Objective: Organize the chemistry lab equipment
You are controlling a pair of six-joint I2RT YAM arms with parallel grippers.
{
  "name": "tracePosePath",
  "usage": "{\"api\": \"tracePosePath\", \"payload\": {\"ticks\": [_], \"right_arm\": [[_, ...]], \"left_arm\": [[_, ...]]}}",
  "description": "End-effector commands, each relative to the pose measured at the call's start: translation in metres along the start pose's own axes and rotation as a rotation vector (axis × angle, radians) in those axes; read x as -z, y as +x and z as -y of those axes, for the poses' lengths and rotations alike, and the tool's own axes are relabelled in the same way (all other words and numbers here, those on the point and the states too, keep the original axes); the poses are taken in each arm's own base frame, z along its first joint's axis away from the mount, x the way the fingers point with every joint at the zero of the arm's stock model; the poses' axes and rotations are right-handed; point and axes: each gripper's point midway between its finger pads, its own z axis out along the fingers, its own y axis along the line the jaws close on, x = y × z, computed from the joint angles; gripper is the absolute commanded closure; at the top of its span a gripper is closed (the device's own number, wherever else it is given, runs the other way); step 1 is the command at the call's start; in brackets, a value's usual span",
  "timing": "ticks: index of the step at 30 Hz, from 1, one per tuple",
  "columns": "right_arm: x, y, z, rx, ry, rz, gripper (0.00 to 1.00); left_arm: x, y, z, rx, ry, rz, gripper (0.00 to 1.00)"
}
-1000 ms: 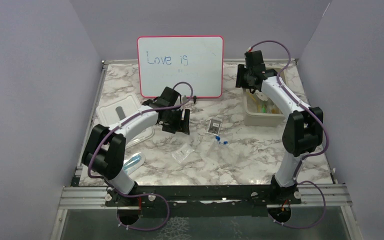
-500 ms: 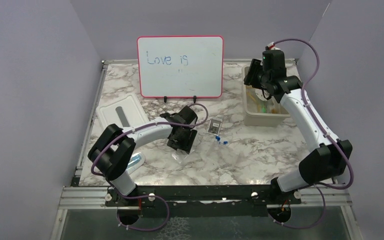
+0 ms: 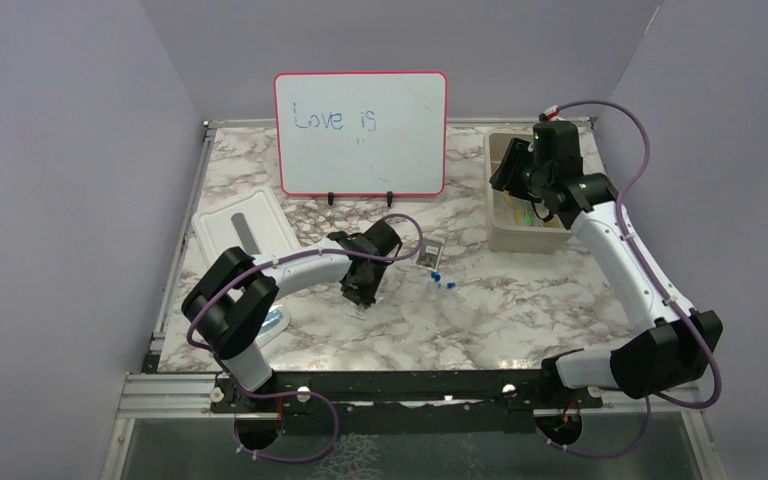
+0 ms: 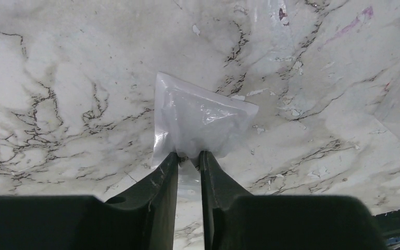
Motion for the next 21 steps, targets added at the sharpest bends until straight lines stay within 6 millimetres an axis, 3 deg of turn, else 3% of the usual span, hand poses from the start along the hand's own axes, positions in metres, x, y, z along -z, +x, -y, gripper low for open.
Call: {"api": "tracePosePath", "payload": {"ticks": [1,8,14,21], "right_arm": [[0.014,-0.002,-0.009,-0.022,-0.057,0.014,0.44],[0.020,0.015,-0.029,0.004,-0.199,-0.038,0.44],[0.033,0.030,-0.055,0.028,-0.388,-0.072,0.44],[0.040,0.047,-0.070,0.028,-0.519,-0.123,0.44]], "left_arm": [[-0.016,0.013,-0.009,-0.009,-0.044,-0.033,0.83],[0.000,-0.007,-0.002,0.009,-0.020,0.041,0.86],[0.016,-0.036,0.003,0.034,-0.004,0.128,0.95],[0.047,-0.078,0.000,0.120,0.061,0.245,0.98]]}}
